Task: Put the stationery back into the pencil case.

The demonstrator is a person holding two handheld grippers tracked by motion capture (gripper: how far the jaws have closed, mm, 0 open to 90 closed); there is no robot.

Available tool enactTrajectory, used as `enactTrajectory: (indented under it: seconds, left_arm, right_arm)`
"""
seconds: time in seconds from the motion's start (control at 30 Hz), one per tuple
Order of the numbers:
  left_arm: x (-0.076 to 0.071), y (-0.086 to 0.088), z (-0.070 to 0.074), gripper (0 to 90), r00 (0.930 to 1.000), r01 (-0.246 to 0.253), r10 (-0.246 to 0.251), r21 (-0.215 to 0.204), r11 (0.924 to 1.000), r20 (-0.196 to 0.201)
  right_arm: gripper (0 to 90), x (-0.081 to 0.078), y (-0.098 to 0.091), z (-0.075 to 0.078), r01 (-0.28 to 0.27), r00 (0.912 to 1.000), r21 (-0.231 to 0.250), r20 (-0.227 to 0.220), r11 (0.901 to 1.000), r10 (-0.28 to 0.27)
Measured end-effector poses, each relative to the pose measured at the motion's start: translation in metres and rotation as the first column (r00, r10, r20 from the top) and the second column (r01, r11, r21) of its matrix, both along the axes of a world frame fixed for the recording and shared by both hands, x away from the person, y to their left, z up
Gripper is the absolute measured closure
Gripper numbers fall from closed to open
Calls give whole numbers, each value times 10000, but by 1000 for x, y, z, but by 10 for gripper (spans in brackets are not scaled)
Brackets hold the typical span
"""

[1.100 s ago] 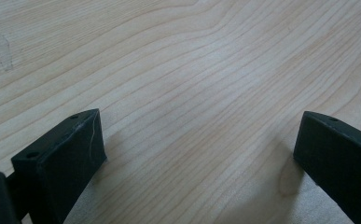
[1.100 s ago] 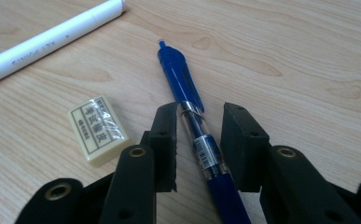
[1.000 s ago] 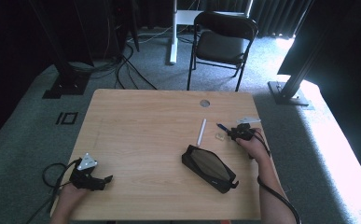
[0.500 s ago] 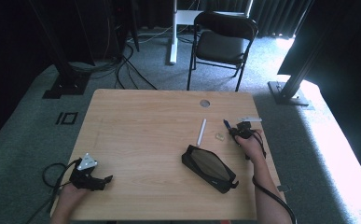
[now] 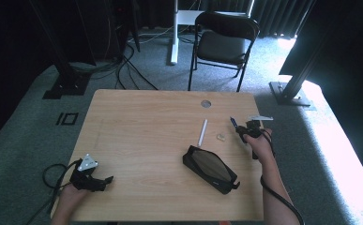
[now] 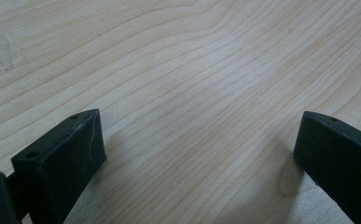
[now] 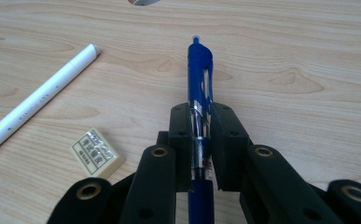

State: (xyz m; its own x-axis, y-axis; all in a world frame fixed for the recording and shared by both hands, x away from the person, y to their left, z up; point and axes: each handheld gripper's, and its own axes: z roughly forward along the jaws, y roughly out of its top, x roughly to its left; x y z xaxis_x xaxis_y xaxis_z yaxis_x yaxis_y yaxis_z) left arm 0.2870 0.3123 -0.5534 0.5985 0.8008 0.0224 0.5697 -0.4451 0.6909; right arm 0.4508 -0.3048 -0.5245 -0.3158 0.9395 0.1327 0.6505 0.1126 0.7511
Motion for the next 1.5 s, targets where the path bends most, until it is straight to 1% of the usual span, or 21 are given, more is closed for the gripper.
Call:
enactTrajectory:
  seconds: [0.27, 0.5, 0.73, 0.87, 1.0, 1.1, 1.2, 1.27, 1.4, 1.5]
  left_arm:
    - [-1, -2, 0, 21, 10000, -7, 7, -17, 10000, 4]
    - [-1, -2, 0, 22, 10000, -47, 47, -19, 10000, 2]
    - [-1, -2, 0, 22, 10000, -48, 48, -17, 10000, 3]
    - [-1, -2, 0, 22, 10000, -47, 47, -19, 10000, 3]
    - [-1, -2, 0, 22, 10000, -48, 48, -16, 10000, 2]
    - [-1, -2, 0, 22, 10000, -46, 46, -16, 10000, 2]
    - [-1, -2, 0, 22, 10000, -47, 47, -19, 10000, 2]
    - [-1, -2, 0, 22, 10000, -48, 48, -17, 10000, 0]
    - [-1, -2, 0, 22, 10000, -48, 48, -20, 10000, 2]
    - [-1, -2, 0, 22, 10000, -48, 48, -16, 10000, 0]
  right_arm:
    - [795, -7, -2, 5, -167, 9999, -213, 34, 9996, 168]
    - [794, -14, -3, 13, -298, 9995, 77, 101, 9995, 297]
    - [794, -21, -2, 24, -479, 9987, 46, 187, 9988, 479]
    - [794, -25, 1, 31, -610, 9977, 189, 297, 9980, 604]
    - [795, -29, 5, 39, -835, 9956, 259, 440, 9962, 823]
    - [795, -31, 8, 46, -995, 9937, 549, 568, 9935, 964]
    - [795, -35, 10, 53, -1122, 9915, 702, 747, 9912, 1069]
    - [795, -38, 11, 57, -1235, 9893, 523, 845, 9910, 1189]
    - [795, -45, 16, 65, -1506, 9841, 518, 1030, 9872, 1447]
    - [795, -52, 20, 71, -1777, 9784, 502, 1159, 9828, 1710]
